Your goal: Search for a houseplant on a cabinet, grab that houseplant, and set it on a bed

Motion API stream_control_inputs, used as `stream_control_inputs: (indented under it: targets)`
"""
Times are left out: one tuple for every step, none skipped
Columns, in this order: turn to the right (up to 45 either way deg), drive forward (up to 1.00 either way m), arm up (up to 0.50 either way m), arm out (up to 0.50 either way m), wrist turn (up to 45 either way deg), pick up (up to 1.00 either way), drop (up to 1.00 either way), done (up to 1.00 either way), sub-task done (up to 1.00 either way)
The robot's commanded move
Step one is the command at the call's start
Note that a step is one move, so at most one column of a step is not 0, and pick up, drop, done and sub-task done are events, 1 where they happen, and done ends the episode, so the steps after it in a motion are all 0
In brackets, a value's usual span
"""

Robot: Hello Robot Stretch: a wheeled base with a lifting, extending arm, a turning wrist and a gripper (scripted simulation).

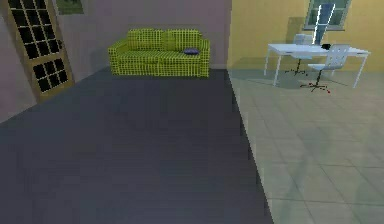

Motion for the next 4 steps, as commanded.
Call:
stream_control_inputs:
  targets:
    - [0.0, 0.50, 0.00, 0.00, 0.0, 0.00, 0.00, 0.00, 0.00]
    - [45.0, 0.00, 0.00, 0.00, 0.0, 0.00, 0.00, 0.00, 0.00]
    - [3.0, 0.00, 0.00, 0.00, 0.0, 0.00, 0.00, 0.00, 0.00]
    - [-42.0, 0.00, 0.00, 0.00, 0.0, 0.00, 0.00, 0.00, 0.00]
